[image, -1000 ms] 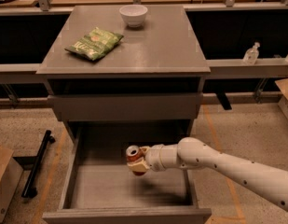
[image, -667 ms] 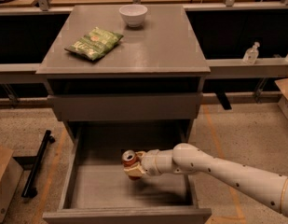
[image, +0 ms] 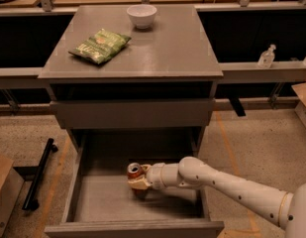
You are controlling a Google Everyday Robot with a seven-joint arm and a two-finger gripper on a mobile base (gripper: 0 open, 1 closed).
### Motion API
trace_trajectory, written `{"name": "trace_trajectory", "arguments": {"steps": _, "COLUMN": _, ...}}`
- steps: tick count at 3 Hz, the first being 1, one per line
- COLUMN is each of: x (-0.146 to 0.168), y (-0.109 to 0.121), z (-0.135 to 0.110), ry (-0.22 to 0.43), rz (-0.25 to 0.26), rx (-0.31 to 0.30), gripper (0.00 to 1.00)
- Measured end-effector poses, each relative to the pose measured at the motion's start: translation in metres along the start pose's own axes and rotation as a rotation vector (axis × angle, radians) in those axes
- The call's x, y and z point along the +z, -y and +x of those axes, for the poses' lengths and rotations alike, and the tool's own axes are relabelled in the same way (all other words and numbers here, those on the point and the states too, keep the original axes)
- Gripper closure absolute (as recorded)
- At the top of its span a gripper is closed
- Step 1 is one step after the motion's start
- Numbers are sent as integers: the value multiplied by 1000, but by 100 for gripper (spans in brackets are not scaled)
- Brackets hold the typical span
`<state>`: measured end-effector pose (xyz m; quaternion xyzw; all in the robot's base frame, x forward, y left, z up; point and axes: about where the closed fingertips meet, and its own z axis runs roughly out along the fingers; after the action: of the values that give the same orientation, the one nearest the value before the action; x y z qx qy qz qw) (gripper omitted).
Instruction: Place coke can into middle drawer
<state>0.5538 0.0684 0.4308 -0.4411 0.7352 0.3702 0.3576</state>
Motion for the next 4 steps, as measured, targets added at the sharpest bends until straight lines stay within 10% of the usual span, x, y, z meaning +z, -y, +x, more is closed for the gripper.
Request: {"name": "trace_trajectory", "arguments": {"steps": 4, "x": 12, "y": 14, "z": -9, "ry": 104, "rz": 13, "rx": 10, "gripper": 0}}
